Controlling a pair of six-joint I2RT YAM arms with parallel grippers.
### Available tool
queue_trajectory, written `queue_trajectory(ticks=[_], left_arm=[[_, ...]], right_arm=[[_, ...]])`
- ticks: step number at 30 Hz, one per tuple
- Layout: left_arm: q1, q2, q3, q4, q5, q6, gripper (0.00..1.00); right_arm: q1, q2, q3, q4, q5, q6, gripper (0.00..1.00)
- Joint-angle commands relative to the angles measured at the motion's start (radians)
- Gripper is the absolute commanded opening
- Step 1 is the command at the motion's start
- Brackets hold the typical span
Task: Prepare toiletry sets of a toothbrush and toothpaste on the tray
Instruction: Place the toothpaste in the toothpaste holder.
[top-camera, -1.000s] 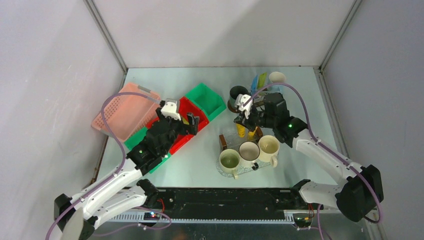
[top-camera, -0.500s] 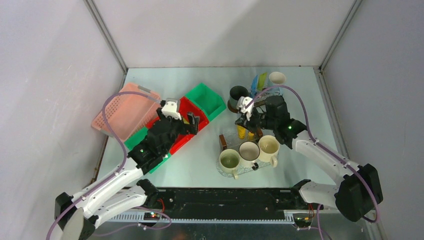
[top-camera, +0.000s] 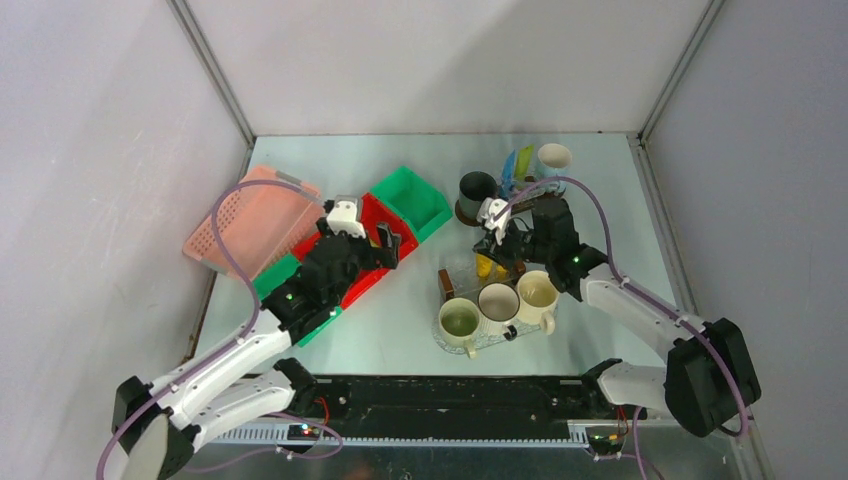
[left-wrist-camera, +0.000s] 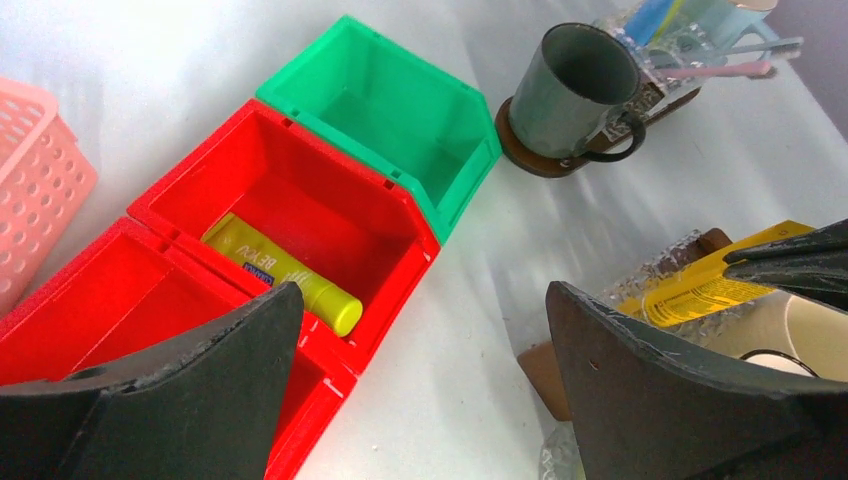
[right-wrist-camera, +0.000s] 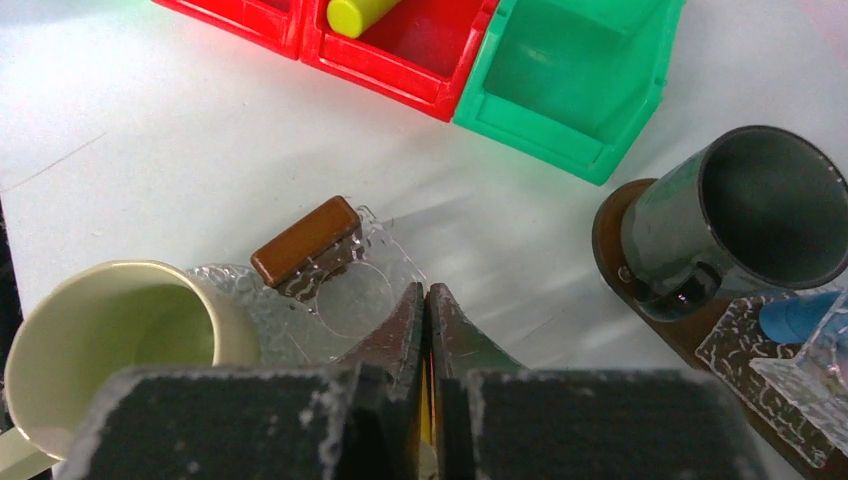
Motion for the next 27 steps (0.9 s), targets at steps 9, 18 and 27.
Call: queue_trajectory(ticks=[9,18,27], left_arm=[[0.008,0.131,0.19,-0.205,-0.132,-0.162,0.98],[0.008,0.223,0.291,-0.276,-0.136,-0.248,0.98],[0.008,0.462,0.542,-0.558,-0.202,-0.451,0.98]], right_arm=[[-0.015,-0.005,-0.021,0.089,-0.007,0.003,0.2],[-0.016,-0.171,-0.02,0.112,0.055,0.066,0.45],[-0.019,-0.407,-0.02,0.053,0.326,0.114,0.7]])
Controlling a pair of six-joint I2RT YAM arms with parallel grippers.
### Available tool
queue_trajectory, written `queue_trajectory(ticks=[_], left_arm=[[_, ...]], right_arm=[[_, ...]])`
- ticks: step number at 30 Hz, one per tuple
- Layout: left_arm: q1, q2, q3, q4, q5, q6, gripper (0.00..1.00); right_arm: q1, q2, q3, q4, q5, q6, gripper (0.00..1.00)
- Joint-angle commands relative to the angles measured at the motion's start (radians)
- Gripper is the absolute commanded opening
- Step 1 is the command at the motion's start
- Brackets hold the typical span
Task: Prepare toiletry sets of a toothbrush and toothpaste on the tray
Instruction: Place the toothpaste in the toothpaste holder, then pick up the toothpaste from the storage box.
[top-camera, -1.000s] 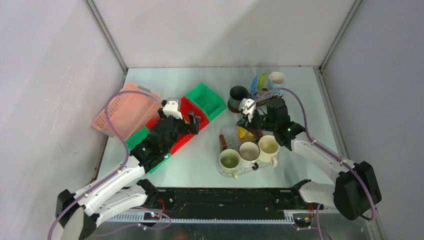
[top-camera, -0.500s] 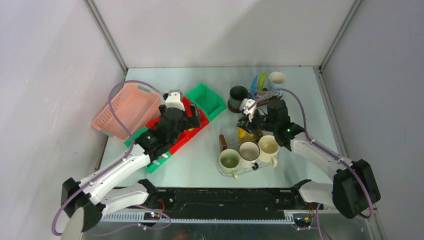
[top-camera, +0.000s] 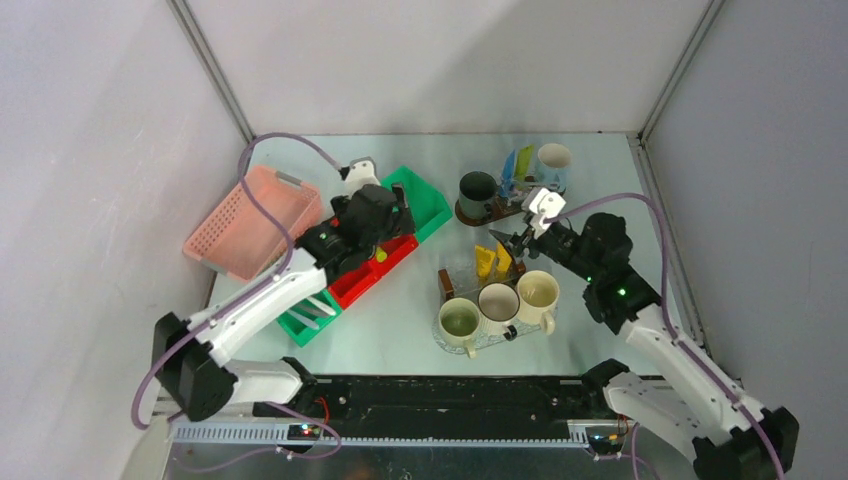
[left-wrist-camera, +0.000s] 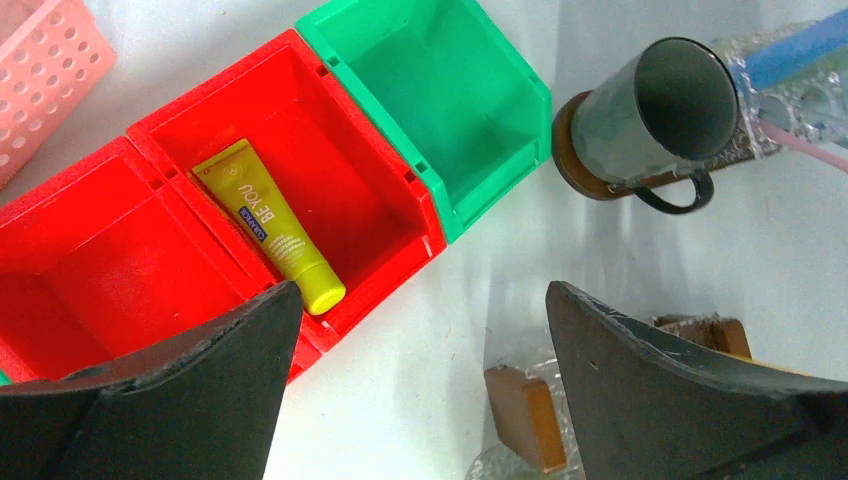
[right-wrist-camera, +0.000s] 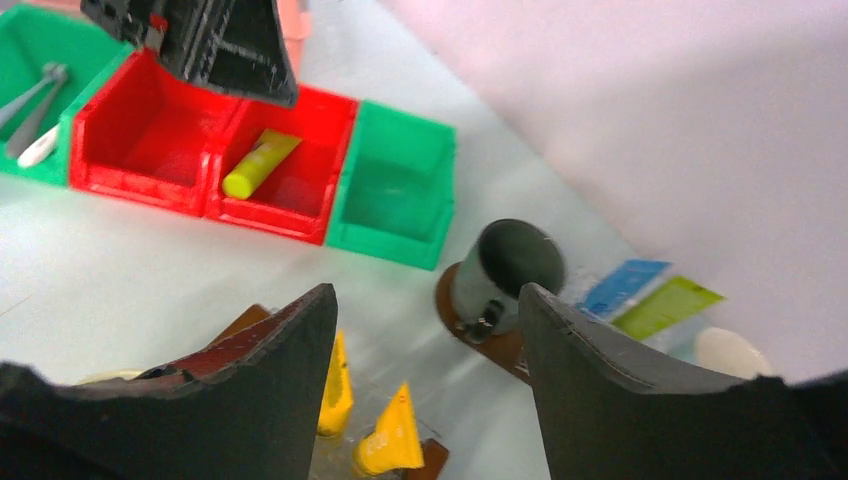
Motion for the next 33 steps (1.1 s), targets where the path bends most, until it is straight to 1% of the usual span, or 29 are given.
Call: queue_trajectory(ticks=[1,5,7,11,13,20,28,33], left_arm=[[0.006,0.114,0.144,-0.204,-0.07,-0.149,0.98],[0.006,0.246,0.292,-0.338,-0.1,-0.215,0.98],[0.01,0.312,0.349,-0.395,-0.113,-0.238,0.99],[0.034,0.433,0.429,-0.475,-0.105,-0.275,0.93],[0.05,0.488,0.444,-0.482,-0.087,-0.284,0.91],[0.103,0.574,0.472,-0.489,-0.065,-0.325,0.83],[0.152,0.654,0.486,-0.488,-0.027,-0.37,0.66],[0.171,0.686,0.477,-0.499,-0.018,-0.406,0.62]], right_arm=[[-0.006,-0.101,0.007,-0.022,0.175,0.029,0.71],[-0.007,-0.179,0.011,-0.111,0.261,0.024,0.72],[-0.01,-0.211,0.011,-0.15,0.28,0.017,0.72],[-0.013,-0.262,0.011,-0.215,0.316,0.005,0.73],[-0.015,-0.282,0.011,-0.243,0.332,-0.004,0.74],[-0.03,-0.328,0.01,-0.31,0.36,-0.021,0.75],[-0.051,-0.333,0.01,-0.333,0.378,-0.022,0.77],[-0.062,-0.339,0.011,-0.336,0.391,-0.022,0.82]])
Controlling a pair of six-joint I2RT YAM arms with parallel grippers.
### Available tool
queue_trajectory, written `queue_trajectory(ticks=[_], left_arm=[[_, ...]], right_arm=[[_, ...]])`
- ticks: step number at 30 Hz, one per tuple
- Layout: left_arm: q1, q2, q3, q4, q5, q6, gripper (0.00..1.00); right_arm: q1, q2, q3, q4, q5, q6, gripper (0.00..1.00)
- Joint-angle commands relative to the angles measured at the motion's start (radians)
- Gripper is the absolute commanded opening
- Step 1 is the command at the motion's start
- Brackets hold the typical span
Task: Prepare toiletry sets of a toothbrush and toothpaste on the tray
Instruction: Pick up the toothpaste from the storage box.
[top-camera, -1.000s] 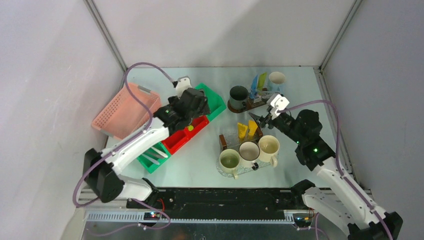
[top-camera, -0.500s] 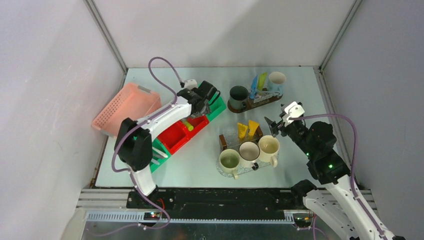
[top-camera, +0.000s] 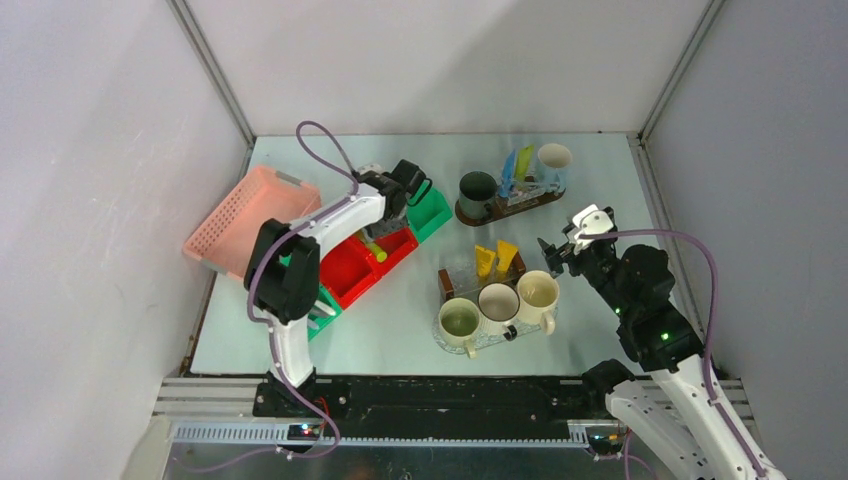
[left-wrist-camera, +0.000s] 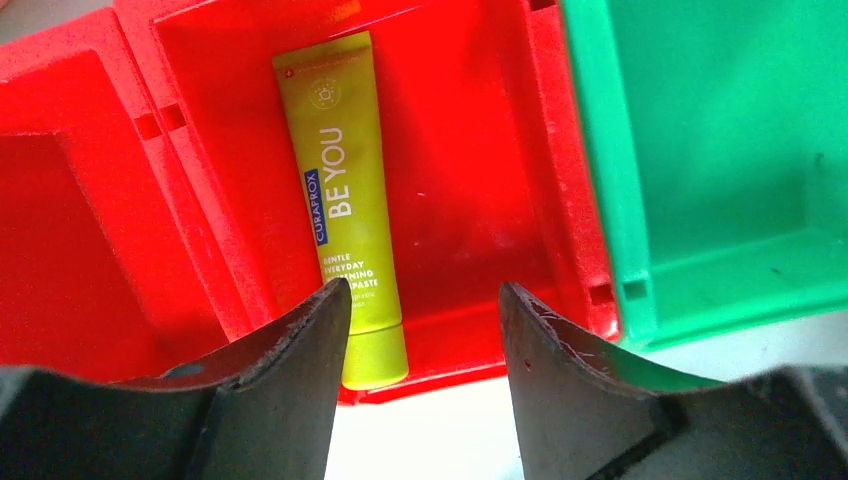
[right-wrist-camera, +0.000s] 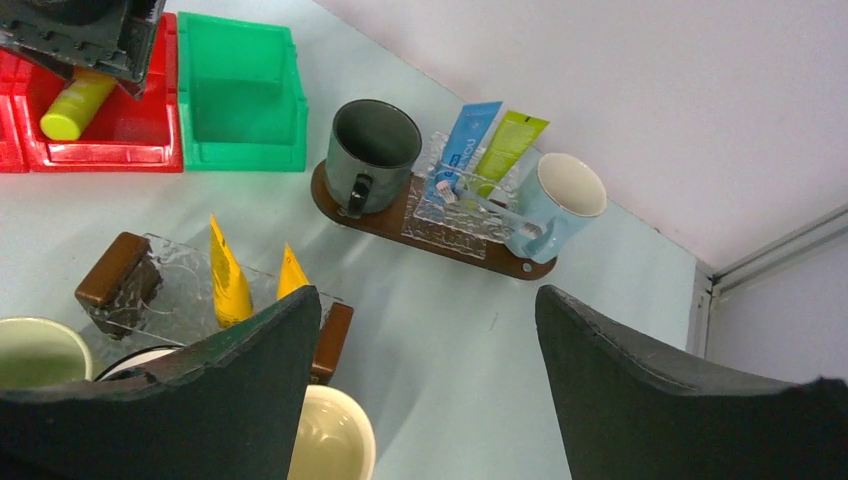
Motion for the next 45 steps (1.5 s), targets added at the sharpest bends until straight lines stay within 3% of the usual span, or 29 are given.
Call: queue_trajectory(ticks=[1,8,18,27,40,45], left_arm=[[0.016,0.019,0.014,-0.022,0.0,-0.066,0.61],[0.037,0.049,0.008,-0.039,0.009,-0.1,0.61],[0.069,0.114,-0.015,0.003,0.13,-0.136,0.61],[0.095,0.153,-0.003,0.028,0.184,-0.139,0.55],[0.11,0.092,-0.011,0.057,0.223,-0.156,0.26],[0.11,0.014,0.015,0.037,0.208,-0.144,0.09]], right_arm=[[-0.014,-0.012,0.01,0.008,0.03,-0.005,0.82],[-0.02,-0.016,0.01,0.002,0.039,-0.01,0.85],[-0.024,-0.038,-0.014,0.016,0.051,-0.023,0.87],[-0.024,-0.051,-0.044,0.04,0.051,-0.022,0.89],[-0.025,-0.056,-0.049,0.05,0.051,-0.014,0.9],[-0.024,-0.064,-0.049,0.062,0.041,-0.007,0.9]])
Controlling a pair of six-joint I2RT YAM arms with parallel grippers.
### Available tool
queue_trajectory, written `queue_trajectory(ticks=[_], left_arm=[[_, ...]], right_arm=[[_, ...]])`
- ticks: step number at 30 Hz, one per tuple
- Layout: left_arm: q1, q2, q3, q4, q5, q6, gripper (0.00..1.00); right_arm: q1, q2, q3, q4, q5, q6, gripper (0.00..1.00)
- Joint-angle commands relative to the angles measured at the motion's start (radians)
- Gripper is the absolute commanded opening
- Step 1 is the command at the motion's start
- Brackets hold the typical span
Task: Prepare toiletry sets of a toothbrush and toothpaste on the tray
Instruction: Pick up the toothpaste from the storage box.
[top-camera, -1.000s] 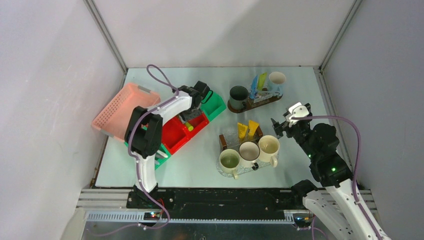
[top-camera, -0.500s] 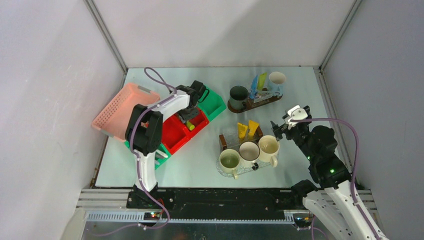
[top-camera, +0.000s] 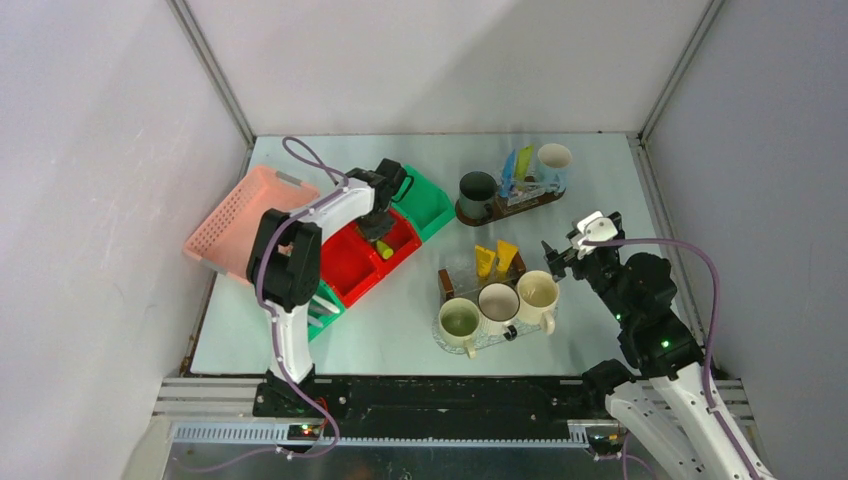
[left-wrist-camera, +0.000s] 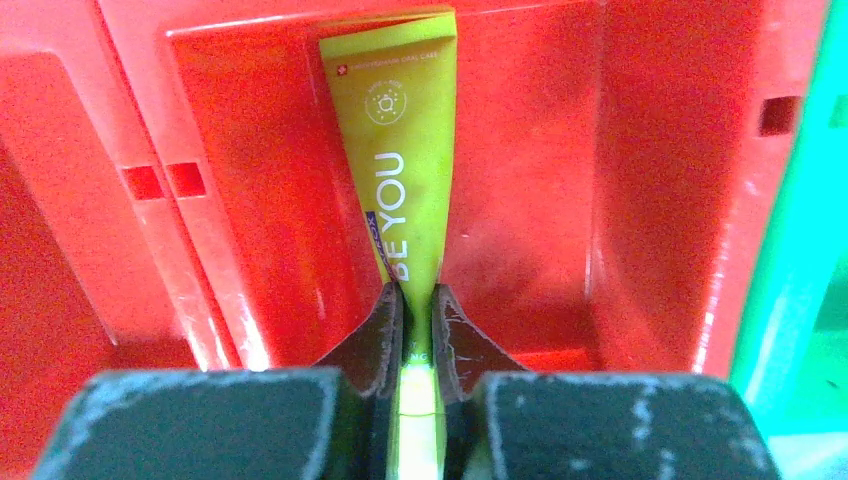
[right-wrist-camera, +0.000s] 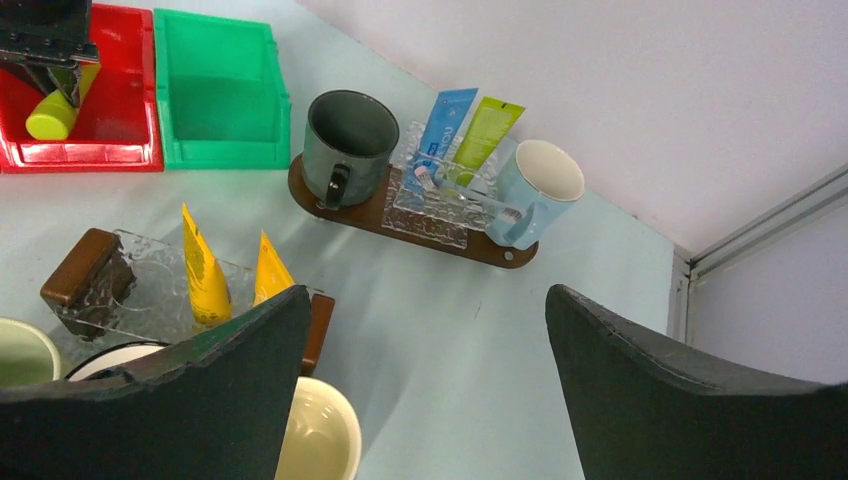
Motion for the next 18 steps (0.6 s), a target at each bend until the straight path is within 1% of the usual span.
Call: queue_trajectory(ticks=[1,2,4,11,14,16,18], left_arm=[[-0.004,-0.094,0.018,0.043,0.048,-0.033,0.09],[-0.004,-0.115,0.022,0.043,0.048,-0.03,0.05],[-0.004,-0.145,0.023,0.042,0.048,-0.028,0.01],[-0.005,-0.237,0.014,0.049,0.06,-0.015,0.0],[-0.01,-0.289,-0.012,0.088,0.063,0.02,0.0],[-0.019,-0.331,-0.031,0.119,0.049,0.048,0.0],[-0.033,-0.377,-0.055,0.157,0.028,0.089,0.0]], right_arm=[[-0.002,-0.014,-0.001,0.054,0.003,0.005,0.9],[-0.003,-0.014,-0.001,0.058,-0.002,0.01,0.9],[-0.003,-0.014,-0.001,0.064,-0.008,0.013,0.9],[-0.003,-0.012,0.006,0.081,-0.039,0.03,0.9],[-0.004,0.0,0.026,0.081,-0.057,0.052,0.91],[-0.004,0.015,0.044,0.083,-0.076,0.076,0.97],[-0.003,0.033,0.065,0.084,-0.094,0.103,0.99]])
